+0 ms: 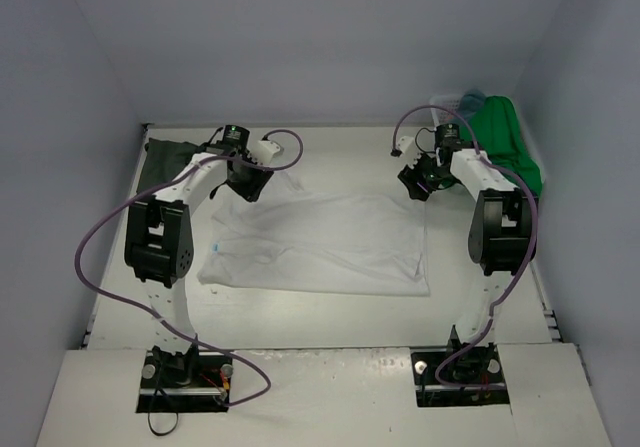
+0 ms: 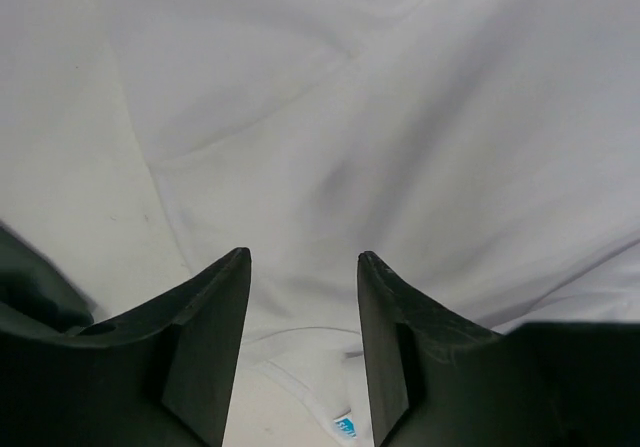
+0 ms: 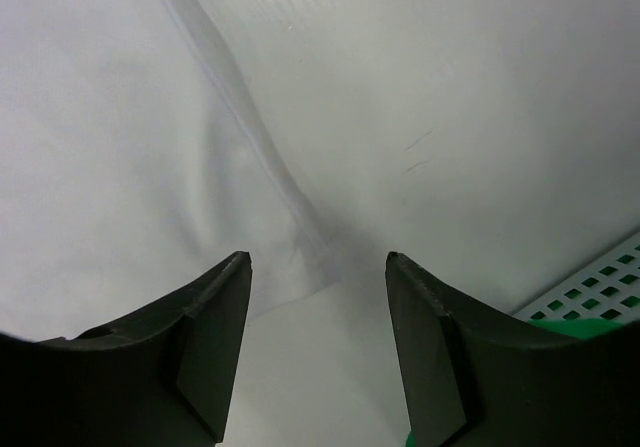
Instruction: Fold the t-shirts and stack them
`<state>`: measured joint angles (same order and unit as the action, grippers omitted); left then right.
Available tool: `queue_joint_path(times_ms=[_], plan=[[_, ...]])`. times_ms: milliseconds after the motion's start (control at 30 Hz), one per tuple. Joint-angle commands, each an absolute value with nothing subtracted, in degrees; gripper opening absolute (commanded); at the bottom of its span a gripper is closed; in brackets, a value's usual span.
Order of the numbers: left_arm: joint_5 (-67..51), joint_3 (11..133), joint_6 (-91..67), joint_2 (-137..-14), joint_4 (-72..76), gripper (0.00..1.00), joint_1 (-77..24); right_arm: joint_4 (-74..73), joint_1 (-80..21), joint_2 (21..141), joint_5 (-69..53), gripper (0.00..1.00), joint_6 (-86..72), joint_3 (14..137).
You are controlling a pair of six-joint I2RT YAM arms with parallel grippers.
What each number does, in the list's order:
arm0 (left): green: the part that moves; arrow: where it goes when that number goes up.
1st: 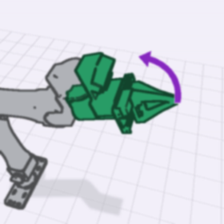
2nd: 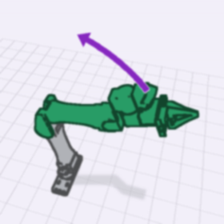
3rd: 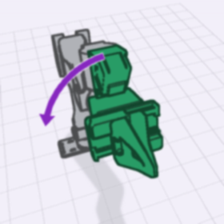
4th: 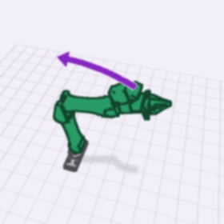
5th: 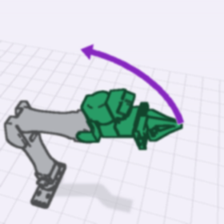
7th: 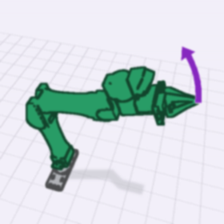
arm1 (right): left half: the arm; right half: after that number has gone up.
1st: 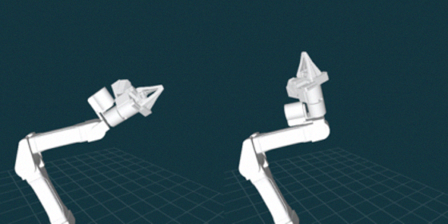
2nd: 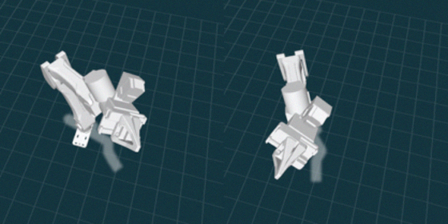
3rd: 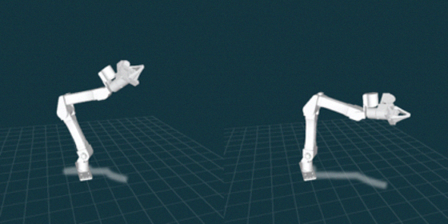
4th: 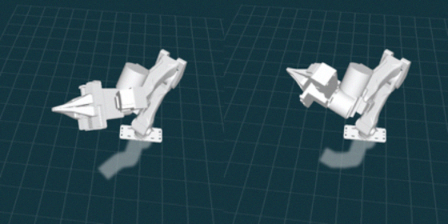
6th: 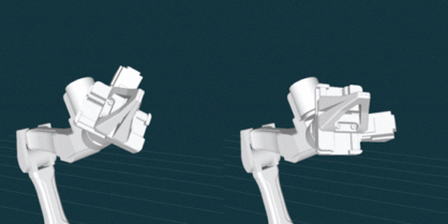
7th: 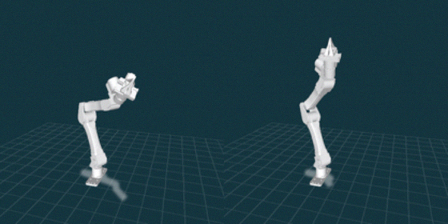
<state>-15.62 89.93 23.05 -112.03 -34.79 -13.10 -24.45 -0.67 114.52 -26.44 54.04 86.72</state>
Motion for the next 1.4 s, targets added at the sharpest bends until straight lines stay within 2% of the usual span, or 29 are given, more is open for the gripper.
queue_joint_path(times_ms=[0, 267, 500, 533, 633, 667, 700, 733, 767, 1067, 1267, 1367], plan=[[-16.6, 93.2, 22.0, -110.1, -37.0, 0.42, -12.7, -25.4, -0.4, 114.8, -25.8, 0.54, 54.6, 89.6], [-16.3, 94.3, 22.4, -110.6, -37.7, 0.51, -12.7, -25.7, -0.4, 119.0, -22.7, 0.6, 56.6, 88.6], [-16.3, 94.6, 22.8, -111.4, -37.7, 0.52, -12.7, -25.8, -0.4, 120.5, -21.6, 0.59, 57.4, 88.5], [-16.3, 94.6, 22.9, -111.4, -37.7, 0.52, -12.7, -25.9, -0.4, 120.7, -21.5, 0.58, 57.5, 88.3], [-16.2, 94.6, 23.2, -111.4, -37.7, 0.52, -12.7, -26.0, -0.6, 121.0, -21.4, 0.42, 57.7, 87.8], [-16.1, 94.7, 23.4, -111.4, -37.8, 0.52, -12.7, -26.1, -0.7, 121.0, -21.3, 0.32, 58.0, 87.5], [-15.9, 94.9, 23.6, -111.7, -37.7, 0.52, -12.7, -26.1, -0.7, 121.0, -21.2, 0.27, 58.2, 87.0], [-15.7, 95.1, 23.8, -112.0, -37.7, 0.52, -12.7, -26.1, -0.9, 121.0, -21.1, 0.1, 58.3, 86.8], [-15.2, 95.8, 23.8, -112.1, -37.7, 0.52, -12.7, -26.1, -0.8, 121.1, -21.1, 0.04, 58.3, 86.6], [-14.5, 104.8, 22.9, -118.3, -36.9, 0.52, -12.4, -25.9, -0.5, 121.6, -22.6, 0.02, 57.6, 86.4], [-14.2, 111.6, 21.1, -122.8, -29.1, 0.53, -12.4, -25.9, -0.6, 121.0, -23.8, 0.01, 57.5, 84.8], [-15.3, 119.4, 22.0, -127.5, -30.0, 0.54, -12.4, -25.8, -0.6, 120.3, -24.4, 0.01, 57.7, 83.4]])
